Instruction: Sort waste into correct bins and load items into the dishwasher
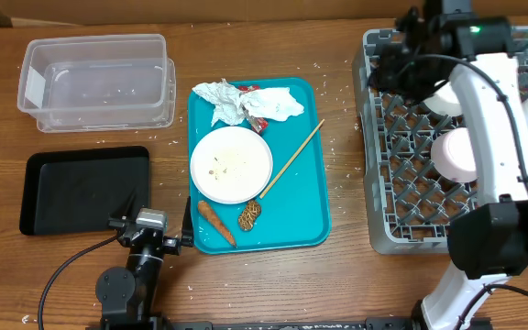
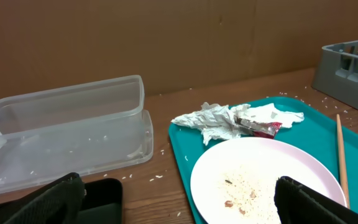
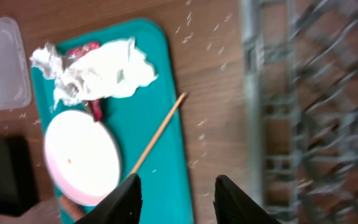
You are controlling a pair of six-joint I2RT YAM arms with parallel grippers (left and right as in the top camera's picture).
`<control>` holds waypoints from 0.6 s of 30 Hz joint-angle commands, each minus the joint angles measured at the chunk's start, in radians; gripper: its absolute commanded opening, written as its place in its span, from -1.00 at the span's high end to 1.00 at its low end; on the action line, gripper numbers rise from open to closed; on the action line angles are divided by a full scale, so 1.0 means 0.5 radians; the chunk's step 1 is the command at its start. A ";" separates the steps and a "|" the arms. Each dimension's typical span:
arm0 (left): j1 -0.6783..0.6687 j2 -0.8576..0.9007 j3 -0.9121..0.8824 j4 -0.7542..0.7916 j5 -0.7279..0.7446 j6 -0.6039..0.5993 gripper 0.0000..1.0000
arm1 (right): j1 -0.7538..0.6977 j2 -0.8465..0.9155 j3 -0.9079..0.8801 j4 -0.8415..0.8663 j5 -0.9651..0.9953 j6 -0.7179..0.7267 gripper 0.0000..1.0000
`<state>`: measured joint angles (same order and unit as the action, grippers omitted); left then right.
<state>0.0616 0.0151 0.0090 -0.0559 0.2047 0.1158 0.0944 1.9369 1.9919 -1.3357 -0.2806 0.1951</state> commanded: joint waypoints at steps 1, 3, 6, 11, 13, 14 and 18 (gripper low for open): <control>0.018 -0.008 -0.008 -0.001 -0.011 0.034 -1.00 | 0.152 0.021 -0.153 0.043 -0.041 0.418 0.19; 0.018 -0.008 -0.008 -0.001 -0.011 0.034 -0.99 | 0.240 0.021 -0.285 0.125 0.071 0.668 0.19; 0.018 -0.008 -0.008 -0.001 -0.011 0.034 -0.99 | 0.391 0.023 -0.517 0.317 0.233 0.986 0.16; 0.018 -0.008 -0.008 -0.001 -0.011 0.034 -1.00 | 0.635 0.038 -0.842 0.657 0.297 1.299 0.11; 0.018 -0.008 -0.008 -0.001 -0.011 0.034 -0.99 | 0.710 0.064 -0.905 0.731 0.365 1.418 0.10; 0.018 -0.008 -0.008 -0.001 -0.011 0.034 -1.00 | 0.746 0.084 -0.916 0.750 0.390 1.465 0.10; 0.018 -0.008 -0.008 -0.001 -0.011 0.034 -0.99 | 0.835 0.182 -0.919 0.820 0.420 1.555 0.09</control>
<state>0.0616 0.0151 0.0090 -0.0559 0.2047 0.1158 0.4961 1.9934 1.5368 -0.9436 -0.1215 0.8692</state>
